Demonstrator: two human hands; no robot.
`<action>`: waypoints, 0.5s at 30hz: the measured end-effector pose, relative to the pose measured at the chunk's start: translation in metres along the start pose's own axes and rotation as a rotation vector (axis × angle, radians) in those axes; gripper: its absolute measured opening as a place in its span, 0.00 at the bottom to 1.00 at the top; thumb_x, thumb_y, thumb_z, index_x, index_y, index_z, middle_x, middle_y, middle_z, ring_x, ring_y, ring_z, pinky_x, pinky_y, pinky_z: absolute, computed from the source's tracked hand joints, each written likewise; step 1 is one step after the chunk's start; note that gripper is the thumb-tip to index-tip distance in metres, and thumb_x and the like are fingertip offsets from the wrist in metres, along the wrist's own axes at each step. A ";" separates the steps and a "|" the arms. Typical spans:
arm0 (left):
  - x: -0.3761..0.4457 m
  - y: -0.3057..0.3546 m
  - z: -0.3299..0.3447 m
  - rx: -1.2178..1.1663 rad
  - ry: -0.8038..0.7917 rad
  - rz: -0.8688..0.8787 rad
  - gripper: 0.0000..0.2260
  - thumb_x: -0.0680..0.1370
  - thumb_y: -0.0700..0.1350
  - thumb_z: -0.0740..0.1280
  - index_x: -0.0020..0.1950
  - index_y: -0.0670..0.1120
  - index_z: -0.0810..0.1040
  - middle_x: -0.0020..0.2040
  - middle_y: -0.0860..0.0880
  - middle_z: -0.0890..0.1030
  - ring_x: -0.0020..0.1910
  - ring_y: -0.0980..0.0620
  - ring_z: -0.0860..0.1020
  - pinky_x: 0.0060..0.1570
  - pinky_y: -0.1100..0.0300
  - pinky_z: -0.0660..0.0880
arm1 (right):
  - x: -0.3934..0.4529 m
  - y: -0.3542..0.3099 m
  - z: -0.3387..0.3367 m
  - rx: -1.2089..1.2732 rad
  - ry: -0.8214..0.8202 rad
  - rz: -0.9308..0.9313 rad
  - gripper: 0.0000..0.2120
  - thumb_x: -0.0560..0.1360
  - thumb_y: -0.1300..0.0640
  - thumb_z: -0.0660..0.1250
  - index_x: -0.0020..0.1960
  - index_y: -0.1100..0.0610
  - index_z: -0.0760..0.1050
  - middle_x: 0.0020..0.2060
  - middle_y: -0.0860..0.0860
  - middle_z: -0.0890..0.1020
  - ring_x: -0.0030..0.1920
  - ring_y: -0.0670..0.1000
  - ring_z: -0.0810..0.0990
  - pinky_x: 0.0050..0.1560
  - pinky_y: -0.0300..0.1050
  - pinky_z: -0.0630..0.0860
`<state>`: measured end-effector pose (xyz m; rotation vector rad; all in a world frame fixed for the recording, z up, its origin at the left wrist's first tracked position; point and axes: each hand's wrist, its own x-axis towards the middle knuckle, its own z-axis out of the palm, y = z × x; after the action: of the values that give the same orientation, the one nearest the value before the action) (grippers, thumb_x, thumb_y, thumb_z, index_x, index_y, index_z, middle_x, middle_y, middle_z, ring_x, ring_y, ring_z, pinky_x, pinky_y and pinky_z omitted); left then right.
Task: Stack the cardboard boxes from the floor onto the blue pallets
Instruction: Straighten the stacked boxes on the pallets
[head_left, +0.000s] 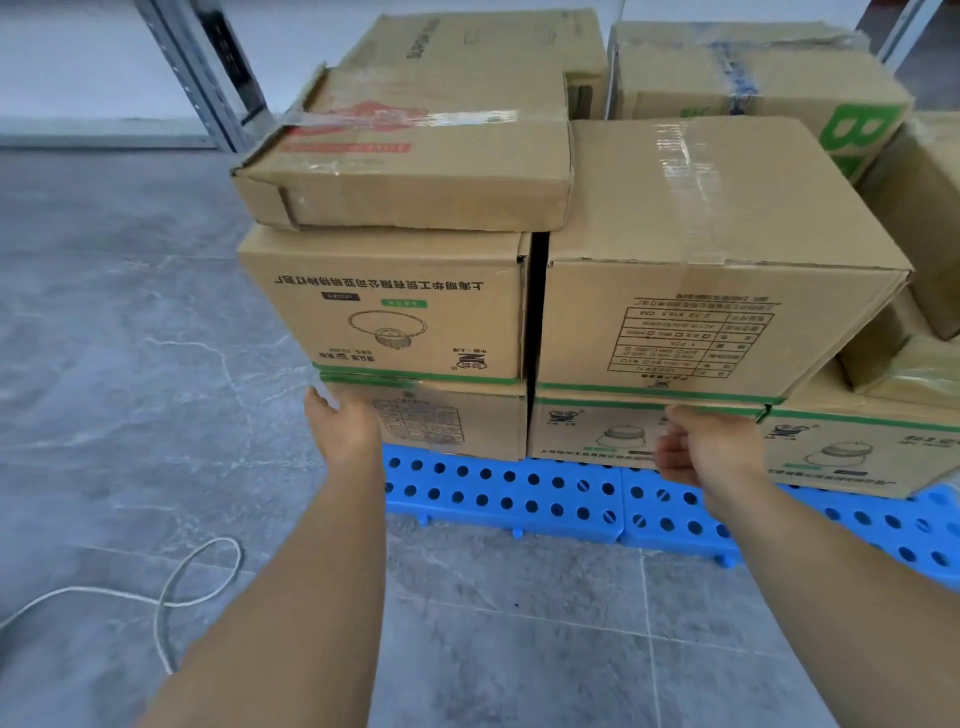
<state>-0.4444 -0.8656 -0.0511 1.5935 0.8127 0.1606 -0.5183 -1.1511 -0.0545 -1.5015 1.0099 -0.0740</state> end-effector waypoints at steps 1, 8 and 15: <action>0.009 0.003 -0.005 0.014 -0.003 0.007 0.25 0.81 0.50 0.55 0.77 0.52 0.51 0.76 0.50 0.58 0.73 0.45 0.60 0.70 0.46 0.60 | -0.004 -0.001 0.004 -0.019 -0.024 -0.015 0.09 0.75 0.58 0.66 0.40 0.62 0.76 0.31 0.58 0.80 0.26 0.53 0.78 0.27 0.44 0.77; 0.038 0.010 -0.021 -0.006 -0.164 0.103 0.19 0.79 0.42 0.58 0.70 0.51 0.68 0.67 0.50 0.73 0.64 0.50 0.70 0.63 0.55 0.67 | -0.046 -0.010 0.069 -0.124 -0.243 -0.195 0.07 0.75 0.55 0.67 0.41 0.57 0.78 0.36 0.55 0.83 0.38 0.53 0.83 0.40 0.47 0.82; 0.080 0.016 -0.036 0.173 -0.277 0.125 0.20 0.79 0.37 0.59 0.71 0.46 0.65 0.71 0.48 0.67 0.70 0.45 0.66 0.68 0.48 0.64 | -0.053 -0.003 0.112 -0.447 -0.160 -0.453 0.07 0.76 0.55 0.63 0.46 0.56 0.79 0.38 0.52 0.82 0.37 0.52 0.78 0.39 0.46 0.77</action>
<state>-0.3980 -0.7896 -0.0568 1.7826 0.5234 -0.0424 -0.4838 -1.0322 -0.0520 -2.0923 0.5611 -0.0496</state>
